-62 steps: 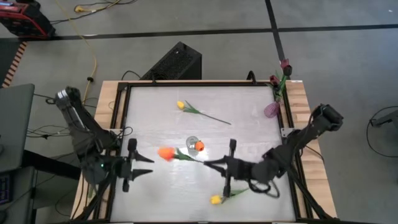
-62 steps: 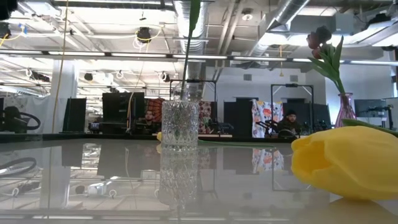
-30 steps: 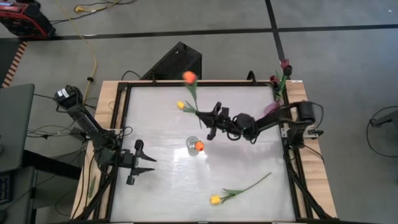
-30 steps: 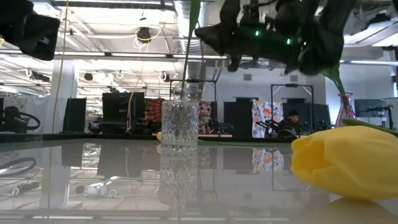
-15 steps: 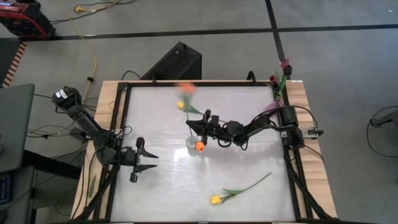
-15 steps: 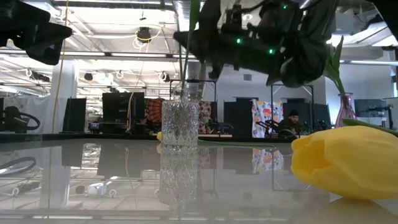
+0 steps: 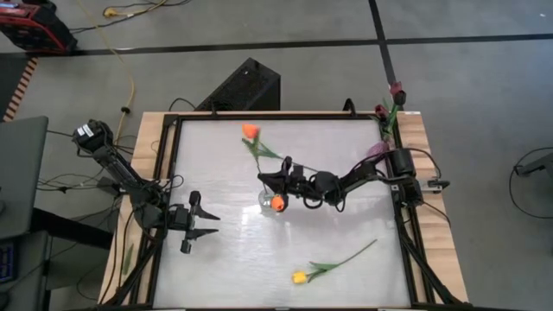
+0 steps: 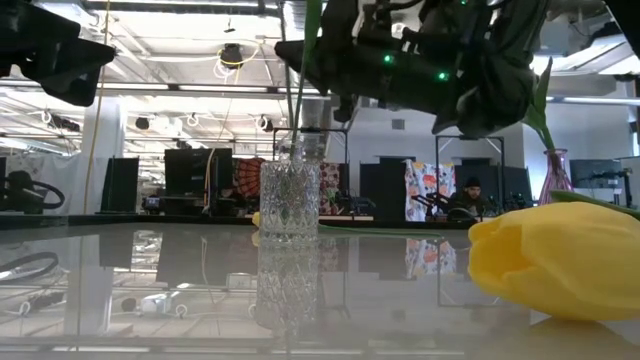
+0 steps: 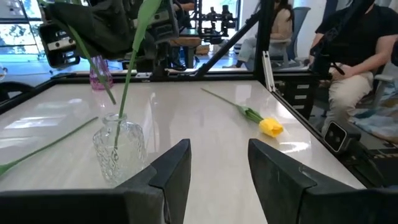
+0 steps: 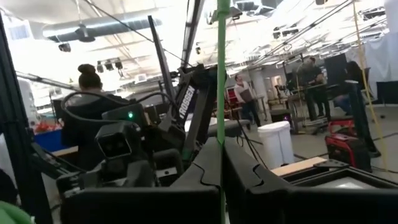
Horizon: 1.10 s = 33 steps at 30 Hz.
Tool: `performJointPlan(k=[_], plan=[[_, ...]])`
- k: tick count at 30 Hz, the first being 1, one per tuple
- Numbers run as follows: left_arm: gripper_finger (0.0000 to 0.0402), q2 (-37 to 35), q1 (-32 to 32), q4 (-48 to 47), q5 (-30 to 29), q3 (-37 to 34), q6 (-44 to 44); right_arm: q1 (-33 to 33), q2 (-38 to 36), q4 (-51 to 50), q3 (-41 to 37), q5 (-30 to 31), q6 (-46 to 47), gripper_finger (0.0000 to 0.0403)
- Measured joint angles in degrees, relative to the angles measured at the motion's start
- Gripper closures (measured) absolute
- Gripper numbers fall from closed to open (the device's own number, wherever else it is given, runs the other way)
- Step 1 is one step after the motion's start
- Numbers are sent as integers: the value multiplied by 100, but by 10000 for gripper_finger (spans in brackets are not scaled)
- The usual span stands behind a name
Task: Sort flowers into vase by color
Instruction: Put the orange flower into the transparent vase
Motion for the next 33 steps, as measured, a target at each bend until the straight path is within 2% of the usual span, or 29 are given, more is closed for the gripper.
performJointPlan(k=[18, 28, 33], plan=[[252, 0, 0, 4, -7, 2, -97, 4, 10, -539, 0, 301, -174, 380], [252, 0, 0, -34, 51, 2, -181, 11, 10, -1130, 0, 249, -176, 372], [252, 0, 0, -53, 256, 2, -189, 9, 14, -1400, 0, 55, -218, 354]])
